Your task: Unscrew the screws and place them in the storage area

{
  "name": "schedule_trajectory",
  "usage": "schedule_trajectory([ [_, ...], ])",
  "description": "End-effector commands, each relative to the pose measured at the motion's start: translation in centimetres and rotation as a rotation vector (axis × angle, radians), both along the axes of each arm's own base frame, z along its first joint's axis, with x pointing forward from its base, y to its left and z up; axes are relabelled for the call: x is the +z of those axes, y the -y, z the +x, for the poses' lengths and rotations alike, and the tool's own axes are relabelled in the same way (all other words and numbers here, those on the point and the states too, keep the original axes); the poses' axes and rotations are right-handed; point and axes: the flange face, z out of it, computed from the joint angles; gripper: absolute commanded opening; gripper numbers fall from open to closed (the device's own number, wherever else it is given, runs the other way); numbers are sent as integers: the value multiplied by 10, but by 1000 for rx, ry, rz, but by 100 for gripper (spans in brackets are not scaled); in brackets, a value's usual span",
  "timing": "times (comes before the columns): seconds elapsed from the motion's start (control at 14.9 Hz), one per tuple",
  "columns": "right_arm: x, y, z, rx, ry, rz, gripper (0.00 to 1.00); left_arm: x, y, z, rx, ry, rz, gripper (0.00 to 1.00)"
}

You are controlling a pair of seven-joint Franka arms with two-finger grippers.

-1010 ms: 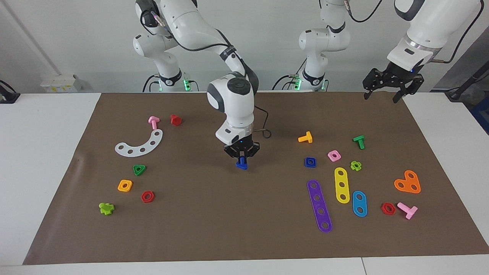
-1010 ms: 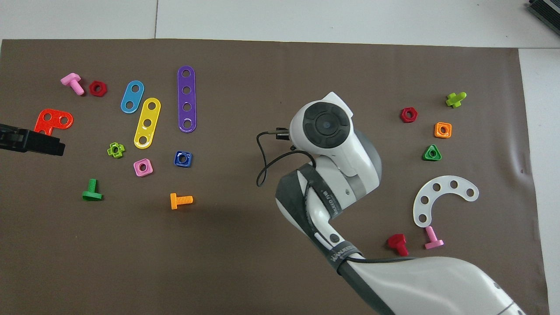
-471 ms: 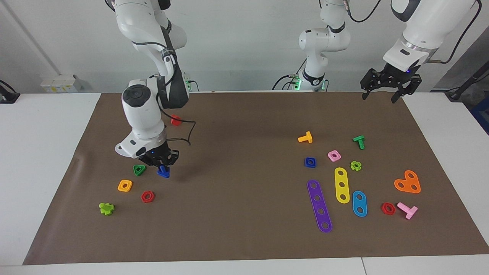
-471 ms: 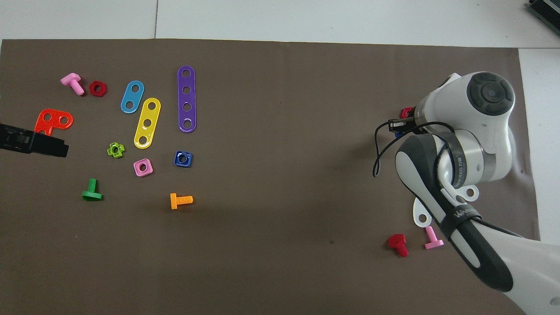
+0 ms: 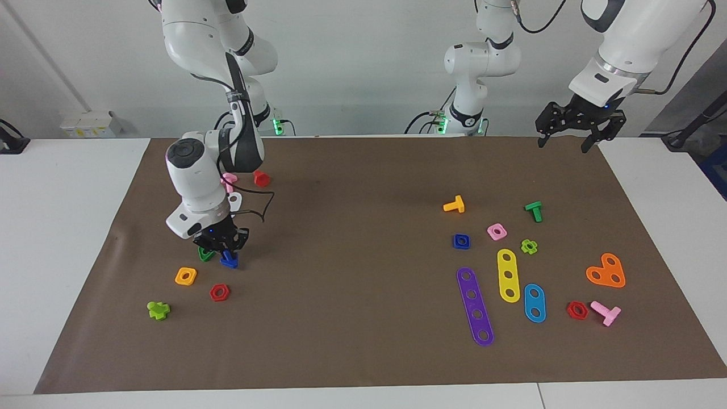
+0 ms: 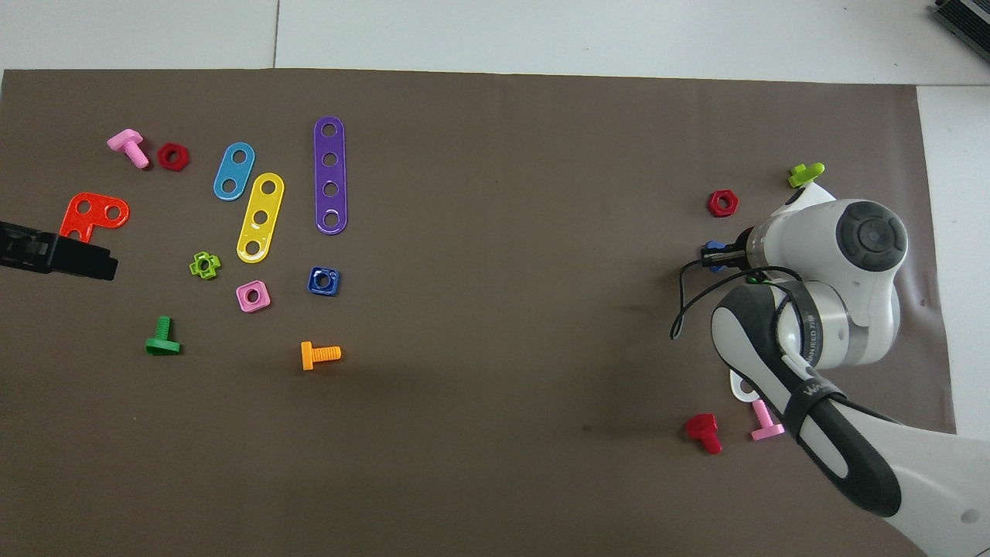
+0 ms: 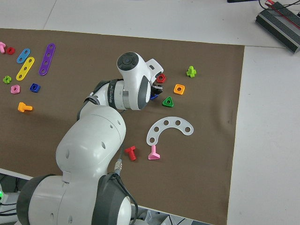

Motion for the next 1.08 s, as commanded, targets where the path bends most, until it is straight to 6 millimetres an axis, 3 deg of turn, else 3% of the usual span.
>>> schedule_trajectory([
  [0.0,8,0,-6,-3,19,27,100,1,-6,-7,8,-6,19,100],
  [0.07,15,-2,-1,-4,33,31,100,1,-6,-7,8,-6,19,100],
  [0.2,46,-6,12,-27,61,37,100,1,-5,-7,7,-6,19,100],
  [0.4,116,5,37,-69,35,24,100,1,-6,-7,8,-6,19,100],
  [0.54,167,19,39,-133,29,27,100,1,-6,-7,8,-6,19,100],
  [0.81,255,44,-14,-190,-7,46,100,1,-6,-7,8,-6,19,100],
  [1.01,288,53,-41,-238,-88,54,100,1,-6,-7,8,-6,19,100],
])
